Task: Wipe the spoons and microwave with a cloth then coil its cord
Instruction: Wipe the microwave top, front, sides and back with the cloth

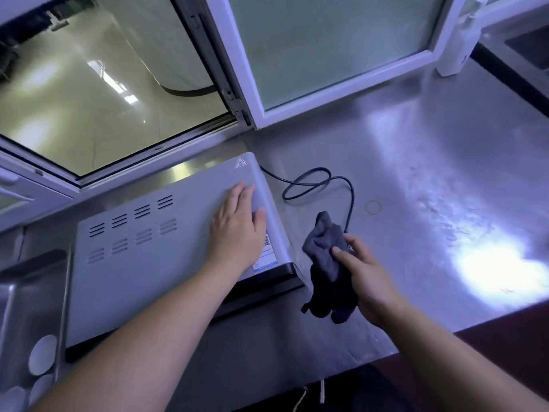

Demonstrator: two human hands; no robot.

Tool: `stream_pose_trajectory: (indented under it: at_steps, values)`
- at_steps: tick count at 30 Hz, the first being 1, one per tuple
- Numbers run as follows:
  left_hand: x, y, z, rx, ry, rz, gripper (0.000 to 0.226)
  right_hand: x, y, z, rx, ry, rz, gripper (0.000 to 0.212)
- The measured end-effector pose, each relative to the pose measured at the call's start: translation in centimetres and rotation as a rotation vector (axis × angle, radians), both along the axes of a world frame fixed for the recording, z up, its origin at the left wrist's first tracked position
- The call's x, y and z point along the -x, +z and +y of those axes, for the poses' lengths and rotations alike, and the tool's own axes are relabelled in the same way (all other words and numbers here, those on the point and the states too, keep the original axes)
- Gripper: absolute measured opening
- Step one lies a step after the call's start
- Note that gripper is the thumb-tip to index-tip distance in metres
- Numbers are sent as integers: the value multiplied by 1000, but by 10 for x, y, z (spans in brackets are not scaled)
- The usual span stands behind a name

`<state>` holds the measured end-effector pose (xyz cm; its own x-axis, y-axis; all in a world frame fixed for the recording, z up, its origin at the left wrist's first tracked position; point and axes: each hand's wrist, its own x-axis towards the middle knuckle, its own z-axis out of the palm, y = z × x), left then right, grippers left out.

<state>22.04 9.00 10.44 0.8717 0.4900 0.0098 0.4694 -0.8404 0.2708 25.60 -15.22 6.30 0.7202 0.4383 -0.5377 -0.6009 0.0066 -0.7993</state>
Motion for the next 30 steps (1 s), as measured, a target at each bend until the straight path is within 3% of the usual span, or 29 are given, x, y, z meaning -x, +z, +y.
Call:
stream_pose_trajectory:
  at_steps: [9,12,16,22,30]
  values:
    - [2,-11,-2,-50,40,-28,55,23,-2,17,-14,194,-126,20]
    - [1,-11,-2,-57,42,-33,55,25,-6,34,83,276,-354,13]
    - [2,-12,-2,-58,49,-39,53,25,-18,40,178,281,-480,7]
    - [1,-12,-3,-58,54,-62,57,30,-60,39,303,334,-375,28]
    - [1,-12,-3,-56,62,-69,58,25,-105,44,358,397,-211,27]
